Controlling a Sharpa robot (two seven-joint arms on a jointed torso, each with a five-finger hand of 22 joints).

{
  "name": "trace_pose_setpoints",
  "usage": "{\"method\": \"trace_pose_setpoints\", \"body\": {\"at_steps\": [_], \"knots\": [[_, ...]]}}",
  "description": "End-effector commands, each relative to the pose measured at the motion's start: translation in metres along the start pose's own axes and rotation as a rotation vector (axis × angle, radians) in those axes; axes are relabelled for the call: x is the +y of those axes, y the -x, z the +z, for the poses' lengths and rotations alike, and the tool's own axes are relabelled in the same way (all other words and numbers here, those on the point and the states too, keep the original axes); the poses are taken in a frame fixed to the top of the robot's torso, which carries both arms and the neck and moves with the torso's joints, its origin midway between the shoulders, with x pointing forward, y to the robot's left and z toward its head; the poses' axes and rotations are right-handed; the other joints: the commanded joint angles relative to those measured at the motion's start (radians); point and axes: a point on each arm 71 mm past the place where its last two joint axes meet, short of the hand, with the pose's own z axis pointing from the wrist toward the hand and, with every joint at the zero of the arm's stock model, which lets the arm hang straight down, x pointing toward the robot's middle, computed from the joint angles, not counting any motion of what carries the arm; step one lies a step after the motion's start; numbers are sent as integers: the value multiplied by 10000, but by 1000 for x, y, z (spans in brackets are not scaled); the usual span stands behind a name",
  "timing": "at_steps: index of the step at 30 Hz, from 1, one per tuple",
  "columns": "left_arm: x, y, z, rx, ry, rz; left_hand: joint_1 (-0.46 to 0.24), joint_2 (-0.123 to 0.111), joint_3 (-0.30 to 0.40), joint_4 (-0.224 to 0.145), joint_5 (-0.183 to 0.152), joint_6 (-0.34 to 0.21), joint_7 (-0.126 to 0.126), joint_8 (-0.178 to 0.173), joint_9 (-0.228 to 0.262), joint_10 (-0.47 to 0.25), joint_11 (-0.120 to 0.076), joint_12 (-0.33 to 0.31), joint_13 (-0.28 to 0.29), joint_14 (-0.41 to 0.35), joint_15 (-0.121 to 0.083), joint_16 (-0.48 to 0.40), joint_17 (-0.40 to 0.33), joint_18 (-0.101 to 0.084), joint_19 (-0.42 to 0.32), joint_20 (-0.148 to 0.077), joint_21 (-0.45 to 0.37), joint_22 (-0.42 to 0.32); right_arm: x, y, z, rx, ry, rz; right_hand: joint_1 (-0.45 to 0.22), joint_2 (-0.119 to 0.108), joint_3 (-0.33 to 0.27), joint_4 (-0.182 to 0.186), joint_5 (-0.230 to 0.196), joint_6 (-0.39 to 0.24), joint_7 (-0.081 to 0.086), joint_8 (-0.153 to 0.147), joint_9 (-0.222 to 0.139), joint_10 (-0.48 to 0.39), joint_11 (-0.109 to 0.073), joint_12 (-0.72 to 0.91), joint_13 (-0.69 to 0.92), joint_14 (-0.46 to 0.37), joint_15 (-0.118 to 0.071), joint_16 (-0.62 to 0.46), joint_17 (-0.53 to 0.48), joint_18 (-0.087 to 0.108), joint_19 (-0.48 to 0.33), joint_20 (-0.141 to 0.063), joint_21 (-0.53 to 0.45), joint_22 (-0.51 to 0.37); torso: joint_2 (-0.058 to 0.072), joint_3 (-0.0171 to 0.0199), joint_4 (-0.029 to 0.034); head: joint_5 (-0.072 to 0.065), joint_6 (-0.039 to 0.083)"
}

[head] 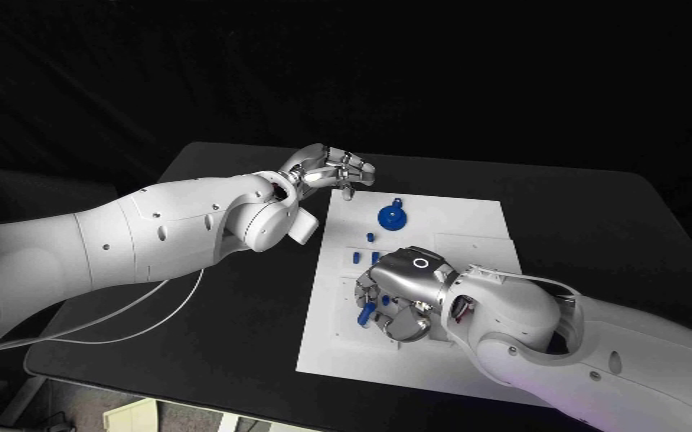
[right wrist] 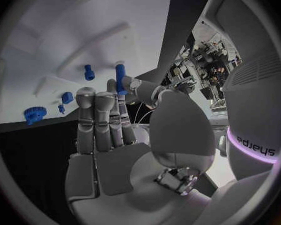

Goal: Assemble the parts on the task board

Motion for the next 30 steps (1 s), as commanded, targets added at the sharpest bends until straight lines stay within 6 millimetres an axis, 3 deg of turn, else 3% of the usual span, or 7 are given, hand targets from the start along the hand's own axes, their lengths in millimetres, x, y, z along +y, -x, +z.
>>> {"method": "trace_pose_setpoints", "body": {"at_steps": [1, 30], "knots": [[-1, -2, 1, 134, -71, -70, -46, 41, -4, -52, 34, -66, -33, 62, -12, 34, 40, 47, -14, 81, 0, -60, 17, 200, 63, -223, -67, 11, -1, -4, -2, 245, 13, -84, -24, 116, -7, -56, 24, 78, -26, 29, 8, 79, 11, 28, 19, -8, -61, 8, -10, 851, 24, -59, 30, 152, 0, -8, -4, -10, 5], [-1, -1, 0, 118, -62, -66, -48, 48, -2, -54, 34, -65, -34, 71, -16, 31, 41, 46, -15, 82, 1, -69, 25, 200, 66, -223, -76, 18, -2, -4, -6, 351, 50, -174, -35, 129, 0, -118, 23, 86, -29, 30, 15, 80, 9, 24, 44, -4, -62, 6, -8, 851, 27, -63, 32, 152, 6, -7, -2, -10, -20]]}}
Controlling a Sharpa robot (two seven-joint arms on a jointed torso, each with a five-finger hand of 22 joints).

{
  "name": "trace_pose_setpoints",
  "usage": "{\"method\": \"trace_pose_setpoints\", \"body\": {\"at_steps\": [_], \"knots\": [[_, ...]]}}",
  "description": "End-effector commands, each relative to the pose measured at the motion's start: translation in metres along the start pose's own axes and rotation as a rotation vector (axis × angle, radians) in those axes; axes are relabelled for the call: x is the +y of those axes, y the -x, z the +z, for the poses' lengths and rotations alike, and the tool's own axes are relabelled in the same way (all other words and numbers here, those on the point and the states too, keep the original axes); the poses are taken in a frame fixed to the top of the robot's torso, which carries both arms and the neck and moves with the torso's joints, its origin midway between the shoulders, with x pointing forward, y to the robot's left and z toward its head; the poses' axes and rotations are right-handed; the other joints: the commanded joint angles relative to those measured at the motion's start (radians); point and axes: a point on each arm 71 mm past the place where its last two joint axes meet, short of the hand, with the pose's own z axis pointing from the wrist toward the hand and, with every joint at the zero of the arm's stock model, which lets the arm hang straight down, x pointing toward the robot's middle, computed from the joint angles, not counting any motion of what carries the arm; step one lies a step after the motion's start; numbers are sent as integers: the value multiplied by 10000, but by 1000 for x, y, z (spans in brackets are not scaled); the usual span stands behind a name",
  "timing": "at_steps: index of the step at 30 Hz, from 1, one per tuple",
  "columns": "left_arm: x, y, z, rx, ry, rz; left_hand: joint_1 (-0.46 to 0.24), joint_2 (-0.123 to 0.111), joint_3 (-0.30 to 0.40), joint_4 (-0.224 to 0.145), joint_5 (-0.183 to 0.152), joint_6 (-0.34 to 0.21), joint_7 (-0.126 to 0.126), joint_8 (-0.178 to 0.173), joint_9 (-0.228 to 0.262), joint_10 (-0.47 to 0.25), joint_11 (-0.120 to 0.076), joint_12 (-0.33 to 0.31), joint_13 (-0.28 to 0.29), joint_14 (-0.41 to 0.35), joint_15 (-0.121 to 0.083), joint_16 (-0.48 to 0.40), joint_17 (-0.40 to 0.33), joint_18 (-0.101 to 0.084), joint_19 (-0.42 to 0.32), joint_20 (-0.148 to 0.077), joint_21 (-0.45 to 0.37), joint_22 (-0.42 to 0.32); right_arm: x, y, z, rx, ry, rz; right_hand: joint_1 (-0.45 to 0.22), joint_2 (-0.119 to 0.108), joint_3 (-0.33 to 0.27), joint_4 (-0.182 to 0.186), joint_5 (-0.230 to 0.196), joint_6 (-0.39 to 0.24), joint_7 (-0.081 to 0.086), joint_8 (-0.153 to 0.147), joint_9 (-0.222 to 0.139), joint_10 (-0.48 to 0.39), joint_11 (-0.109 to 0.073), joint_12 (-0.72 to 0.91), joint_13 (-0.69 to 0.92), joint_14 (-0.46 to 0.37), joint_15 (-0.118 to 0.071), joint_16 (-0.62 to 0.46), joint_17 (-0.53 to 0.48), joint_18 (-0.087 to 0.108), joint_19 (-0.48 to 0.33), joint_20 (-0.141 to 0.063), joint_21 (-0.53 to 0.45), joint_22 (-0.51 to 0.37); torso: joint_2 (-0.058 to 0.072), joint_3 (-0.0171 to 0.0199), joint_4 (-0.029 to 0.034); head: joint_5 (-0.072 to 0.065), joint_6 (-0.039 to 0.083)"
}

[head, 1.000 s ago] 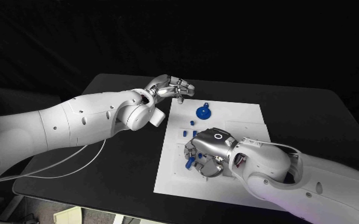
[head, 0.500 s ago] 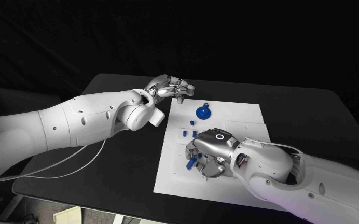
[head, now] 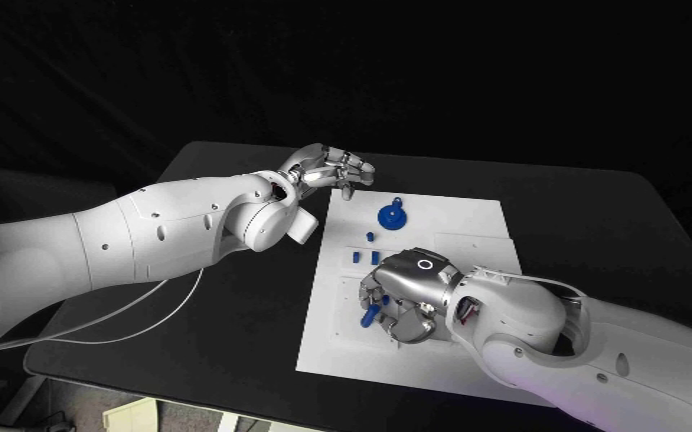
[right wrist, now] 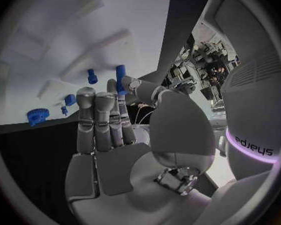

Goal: Assemble the parts on the task board

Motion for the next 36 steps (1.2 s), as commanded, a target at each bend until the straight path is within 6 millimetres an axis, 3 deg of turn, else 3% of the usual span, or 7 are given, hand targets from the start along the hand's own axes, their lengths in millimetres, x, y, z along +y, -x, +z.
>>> {"method": "trace_pose_setpoints", "body": {"at_steps": [1, 15, 22, 29, 36], "knots": [[-1, -2, 0, 122, -75, -66, -48, 48, -3, -54, 34, -66, -34, 71, -18, 31, 41, 46, -15, 82, 1, -69, 10, 109, 67, -224, -37, 11, 1, -2, 0, 266, 96, -192, 18, 104, -13, -80, 26, 64, 11, 27, 14, 60, -12, 51, 19, -3, -61, 6, -9, 851, -11, -57, 33, 153, 0, 4, -3, 5, -13], [-1, -1, 0, 124, -40, -66, -52, 47, -4, -55, 33, -68, -34, 74, -20, 30, 42, 46, -15, 83, 1, -72, 14, 108, 69, -224, -42, 14, 6, -2, 6, 250, 217, -823, -160, 40, 1, -114, 149, 48, 33, -28, -11, 14, 15, 6, 72, -26, -33, -27, -21, 851, -69, -10, 14, 159, -7, -9, -5, 8, -31], [-1, -2, 0, 133, -42, -68, -57, 46, -6, -52, 33, -70, -33, 74, -22, 30, 42, 46, -16, 83, 2, -74, 16, 107, 70, -223, -43, 16, 13, -4, 10, 349, 321, -1147, -434, -78, -64, -167, 770, 112, 23, -72, -43, 18, 17, -29, 172, -6, -31, -27, -19, 851, -75, 18, 54, 180, -4, -7, 2, -5, -37], [-1, -2, 0, 124, -34, -65, -61, 46, -7, -50, 34, -71, -32, 76, -23, 29, 43, 46, -16, 83, 2, -76, 18, 107, 71, -223, -45, 17, 15, -7, 10, 609, 445, -942, -976, -250, -669, -81, 1495, 145, 16, -112, -59, 5, 21, -80, 281, -26, -25, -21, -3, 851, -99, 27, 93, 182, -3, -12, 3, -6, -54], [-1, -2, 0, 127, -35, -67, -59, 47, -5, -51, 36, -73, -32, 76, -24, 29, 42, 47, -16, 83, 2, -77, 20, 107, 72, -223, -47, 19, 15, -9, 10, 676, 431, -893, -1327, -332, -1355, -25, 1520, 109, 28, -162, -75, -33, 31, -132, 349, -64, -16, -26, 4, 851, -143, 22, 99, 174, -5, -6, 1, -4, -59]]}}
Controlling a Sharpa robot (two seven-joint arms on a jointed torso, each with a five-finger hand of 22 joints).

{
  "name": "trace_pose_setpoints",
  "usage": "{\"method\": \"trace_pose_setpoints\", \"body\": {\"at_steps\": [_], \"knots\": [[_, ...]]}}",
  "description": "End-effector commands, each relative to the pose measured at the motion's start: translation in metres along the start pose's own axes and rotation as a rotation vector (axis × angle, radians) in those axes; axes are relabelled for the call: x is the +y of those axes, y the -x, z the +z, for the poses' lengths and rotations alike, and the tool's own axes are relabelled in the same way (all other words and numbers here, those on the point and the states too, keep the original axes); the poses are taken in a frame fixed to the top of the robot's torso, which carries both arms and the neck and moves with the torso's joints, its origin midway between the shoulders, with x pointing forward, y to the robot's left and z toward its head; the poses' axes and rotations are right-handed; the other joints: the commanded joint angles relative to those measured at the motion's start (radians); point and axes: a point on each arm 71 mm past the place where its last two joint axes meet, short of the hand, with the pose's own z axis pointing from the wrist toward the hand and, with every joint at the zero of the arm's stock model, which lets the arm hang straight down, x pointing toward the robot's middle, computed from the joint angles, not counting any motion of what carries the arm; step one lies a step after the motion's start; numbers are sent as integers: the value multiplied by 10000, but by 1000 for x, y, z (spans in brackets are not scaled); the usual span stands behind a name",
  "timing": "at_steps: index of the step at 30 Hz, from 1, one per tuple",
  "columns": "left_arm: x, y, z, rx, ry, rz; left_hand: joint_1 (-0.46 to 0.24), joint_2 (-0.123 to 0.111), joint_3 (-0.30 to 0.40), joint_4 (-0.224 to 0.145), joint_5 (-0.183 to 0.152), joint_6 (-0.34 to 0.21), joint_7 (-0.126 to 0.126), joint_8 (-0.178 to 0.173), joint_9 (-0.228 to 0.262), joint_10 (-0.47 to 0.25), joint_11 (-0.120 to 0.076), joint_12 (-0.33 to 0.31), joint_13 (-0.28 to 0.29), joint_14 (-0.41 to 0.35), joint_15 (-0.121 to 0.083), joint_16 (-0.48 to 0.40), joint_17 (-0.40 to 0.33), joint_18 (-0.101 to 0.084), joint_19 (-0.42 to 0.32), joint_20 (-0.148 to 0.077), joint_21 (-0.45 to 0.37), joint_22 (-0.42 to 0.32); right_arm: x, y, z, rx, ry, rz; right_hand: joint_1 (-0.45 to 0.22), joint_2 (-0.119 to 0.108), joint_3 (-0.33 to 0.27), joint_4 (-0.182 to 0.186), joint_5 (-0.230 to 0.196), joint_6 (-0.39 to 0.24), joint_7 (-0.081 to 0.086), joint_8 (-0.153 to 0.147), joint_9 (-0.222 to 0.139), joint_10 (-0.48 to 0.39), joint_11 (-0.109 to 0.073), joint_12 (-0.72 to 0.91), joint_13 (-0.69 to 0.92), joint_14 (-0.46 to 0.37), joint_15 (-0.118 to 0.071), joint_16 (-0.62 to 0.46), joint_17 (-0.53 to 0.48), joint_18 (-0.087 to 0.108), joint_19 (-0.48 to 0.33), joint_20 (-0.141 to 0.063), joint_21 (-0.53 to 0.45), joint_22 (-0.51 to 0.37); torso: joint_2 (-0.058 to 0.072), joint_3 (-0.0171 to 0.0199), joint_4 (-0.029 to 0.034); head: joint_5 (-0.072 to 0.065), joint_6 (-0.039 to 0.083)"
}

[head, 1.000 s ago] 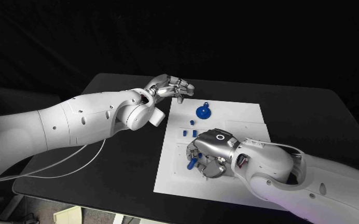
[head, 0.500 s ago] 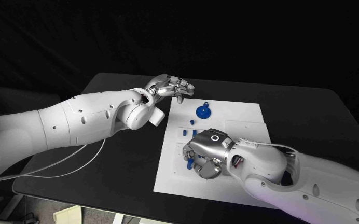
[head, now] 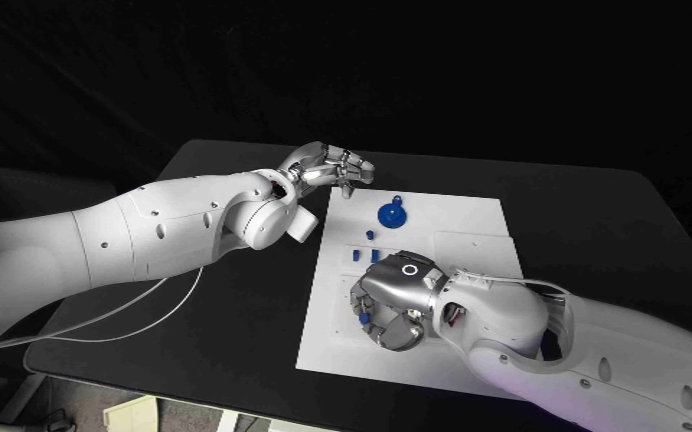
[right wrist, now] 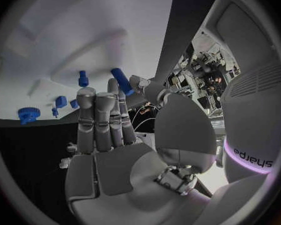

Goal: Assemble the parts on the task board

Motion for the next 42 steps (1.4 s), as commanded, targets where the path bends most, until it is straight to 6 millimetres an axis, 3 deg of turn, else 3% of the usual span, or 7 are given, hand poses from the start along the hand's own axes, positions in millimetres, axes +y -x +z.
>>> {"method": "trace_pose_setpoints", "body": {"at_steps": [1, 4, 8, 26, 31, 36, 42], "knots": [[-1, -2, 0, 120, -65, -64, -60, 47, -4, -51, 36, -39, 2, 38, -17, 29, 42, 47, -16, 84, 2, -40, 15, 195, 72, -224, -47, 14, 0, -3, -1, 281, 52, -7, -106, -40, -144, 14, -41, -51, 34, -45, -16, -51, 36, -55, 20, -72, -13, -33, 3, 835, -91, 2, 35, 172, 0, 5, -3, 4, -1], [-1, -1, 0, 111, -55, -62, -60, 48, -4, -50, 36, -40, 2, 38, -17, 30, 42, 47, -16, 84, 2, -41, 16, 195, 72, -224, -48, 15, -1, -2, 0, 85, 0, 61, -212, -131, -411, 24, -14, -124, 66, -97, -37, -122, 58, -108, 31, -93, 9, -53, -10, 835, -123, 8, 16, 164, 1, 8, -2, 6, -7], [-1, -1, 0, 125, -55, -65, -61, 49, -4, -49, 36, -41, 3, 39, -18, 29, 42, 47, -16, 84, 2, -42, 17, 195, 73, -224, -49, 16, -3, -1, -1, -78, -101, 83, -207, -204, -668, 23, -281, -347, 162, -235, -97, -362, 139, -260, 8, -100, 83, -59, -22, 835, -148, -7, -18, 148, 4, 9, -4, 10, 1], [-1, 0, 0, 100, -30, -59, -68, 46, -4, -45, 36, -48, 5, 40, -22, 27, 43, 46, -17, 83, 3, -48, 22, 195, 75, -223, -54, 21, -7, 3, -5, -683, -213, 253, -88, -353, -825, 77, -513, -710, 328, -441, -193, -717, 282, -478, -22, -195, 222, -88, -50, 835, -249, -10, -125, 129, 3, 10, 0, 4, 17], [-1, 0, -1, 91, -26, -56, -68, 44, -4, -46, 36, -50, 5, 40, -23, 25, 43, 46, -17, 83, 3, -49, 24, 195, 75, -223, -56, 22, -8, 4, -7, -888, -207, 460, -224, -392, -1214, -87, -1032, -1026, 459, -599, -262, -1044, 406, -656, -67, -385, 342, -120, -58, 835, -445, 24, -211, 153, 3, 10, -3, 6, 23], [0, 1, -1, 74, -24, -52, -65, 43, -2, -48, 36, -51, 5, 41, -24, 24, 43, 45, -18, 83, 3, -51, 25, 195, 75, -224, -57, 23, -9, 4, -11, -892, -177, 748, -474, -395, -1795, -279, -898, -1264, 562, -697, -304, -1286, 501, -725, -99, -561, 440, -63, -18, 835, -617, 59, -236, 192, 0, 9, -4, 7, 22], [0, 2, -1, 55, -19, -47, -63, 43, -1, -49, 36, -51, 5, 42, -25, 23, 44, 45, -18, 83, 3, -52, 26, 196, 75, -224, -58, 24, -14, 5, -19, -1023, -228, 1098, -516, -389, -1998, -314, -659, -1283, 583, -680, -300, -1316, 510, -700, -89, -623, 446, -14, -5, 835, -656, 66, -236, 191, 0, 12, -7, -3, 30]]}}
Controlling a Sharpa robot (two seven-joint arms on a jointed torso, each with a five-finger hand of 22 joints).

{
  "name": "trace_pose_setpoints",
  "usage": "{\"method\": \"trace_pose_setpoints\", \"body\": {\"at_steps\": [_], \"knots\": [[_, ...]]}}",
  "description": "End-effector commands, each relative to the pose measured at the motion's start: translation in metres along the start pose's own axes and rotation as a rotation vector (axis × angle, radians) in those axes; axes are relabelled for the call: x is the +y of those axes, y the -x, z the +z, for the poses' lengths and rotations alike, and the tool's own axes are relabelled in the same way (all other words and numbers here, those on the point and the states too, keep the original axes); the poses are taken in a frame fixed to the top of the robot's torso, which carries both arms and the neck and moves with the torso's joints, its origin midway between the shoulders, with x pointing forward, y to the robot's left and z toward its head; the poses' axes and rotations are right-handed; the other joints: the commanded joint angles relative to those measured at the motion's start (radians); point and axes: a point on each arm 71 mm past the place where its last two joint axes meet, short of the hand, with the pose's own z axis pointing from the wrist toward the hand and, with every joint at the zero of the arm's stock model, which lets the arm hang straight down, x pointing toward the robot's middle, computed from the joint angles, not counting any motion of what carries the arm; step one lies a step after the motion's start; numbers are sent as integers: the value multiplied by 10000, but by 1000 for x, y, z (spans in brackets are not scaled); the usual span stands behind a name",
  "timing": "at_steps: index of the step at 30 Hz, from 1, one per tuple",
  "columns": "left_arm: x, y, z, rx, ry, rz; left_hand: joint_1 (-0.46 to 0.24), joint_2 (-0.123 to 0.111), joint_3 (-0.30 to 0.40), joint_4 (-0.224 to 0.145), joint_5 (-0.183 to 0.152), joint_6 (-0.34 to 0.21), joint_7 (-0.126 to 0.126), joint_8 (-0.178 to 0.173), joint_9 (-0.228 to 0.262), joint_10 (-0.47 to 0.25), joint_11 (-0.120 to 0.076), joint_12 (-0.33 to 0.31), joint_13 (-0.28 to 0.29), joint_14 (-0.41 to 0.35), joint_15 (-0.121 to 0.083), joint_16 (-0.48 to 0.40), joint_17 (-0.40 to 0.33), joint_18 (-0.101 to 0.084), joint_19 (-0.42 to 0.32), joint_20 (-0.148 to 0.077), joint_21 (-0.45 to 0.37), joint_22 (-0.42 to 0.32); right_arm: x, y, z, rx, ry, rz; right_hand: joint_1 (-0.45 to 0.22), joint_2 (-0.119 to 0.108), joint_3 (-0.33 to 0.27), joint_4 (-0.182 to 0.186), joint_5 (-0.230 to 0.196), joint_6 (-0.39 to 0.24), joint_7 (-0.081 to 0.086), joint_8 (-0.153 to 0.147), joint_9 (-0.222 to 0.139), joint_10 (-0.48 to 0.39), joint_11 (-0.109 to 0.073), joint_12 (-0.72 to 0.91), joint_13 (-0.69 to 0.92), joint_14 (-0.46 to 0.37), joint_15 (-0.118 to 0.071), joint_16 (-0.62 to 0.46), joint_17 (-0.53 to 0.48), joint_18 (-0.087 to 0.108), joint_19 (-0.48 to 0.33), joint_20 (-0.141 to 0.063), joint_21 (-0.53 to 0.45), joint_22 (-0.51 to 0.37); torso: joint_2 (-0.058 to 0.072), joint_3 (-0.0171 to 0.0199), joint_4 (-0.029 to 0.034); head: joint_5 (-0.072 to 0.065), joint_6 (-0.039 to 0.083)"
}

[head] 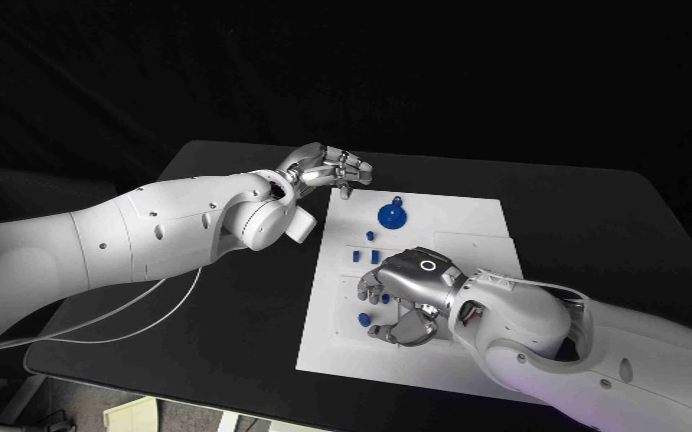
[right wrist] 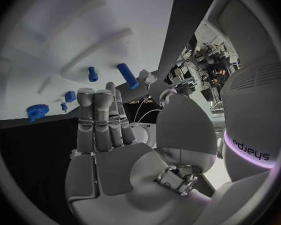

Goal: Assemble the parts on the task board

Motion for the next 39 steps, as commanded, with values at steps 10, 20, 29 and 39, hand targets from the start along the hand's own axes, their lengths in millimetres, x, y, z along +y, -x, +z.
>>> {"method": "trace_pose_setpoints", "body": {"at_steps": [10, 20, 29, 39], "knots": [[-1, 2, 0, 8, -100, -34, -60, 44, 2, -51, 36, -50, 5, 46, -12, 23, 43, 45, -10, 83, 3, -54, 14, 115, 37, -185, -61, 13, -34, 40, -25, -1290, -738, 2531, 159, 65, 197, 337, -111, 83, -66, 93, 37, 314, -129, 292, 166, -25, -160, 156, -9, 847, 8, -30, -27, 176, -7, 7, -15, -109, 120], [3, 5, -1, -148, -34, -51, -57, 28, 0, -58, 35, -34, -1, 60, -11, 37, 40, 54, -7, 87, 0, -56, 21, 115, 39, -185, -65, 18, -123, 64, -64, 556, -3748, 3914, 156, 225, 67, 874, -415, 301, -293, 262, 192, 1371, -608, 1745, 1520, 140, -619, 181, -98, 847, 145, -95, 45, 160, -58, -12, -25, -524, 263], [13, -3, 0, -33, 123, -270, -58, 25, 1, -57, 34, -27, -4, 67, -10, 43, 38, 57, -5, 89, -2, -57, 24, 115, 41, -185, -67, 21, -157, 43, -98, 2634, -5659, 5351, -347, 515, 68, 2220, -733, 348, -486, 256, 457, -218, -843, 6002, 5793, 296, -821, 513, 72, 847, 309, -184, 252, 225, -234, -28, -114, -1029, 338], [30, -9, -1, -12, 471, -412, -71, 38, 0, -45, 35, -24, -4, 72, -12, 44, 38, 59, -5, 90, -1, -60, 28, 112, 44, -184, -71, 24, -161, 32, -122, 3167, -7111, 5868, -192, 648, 269, 2529, -765, 463, -672, 364, 929, 39, -1027, 8193, 7576, 591, -1010, 1615, 1079, 847, 776, -450, 1010, 223, -629, 23, -257, -1327, 326]]}}
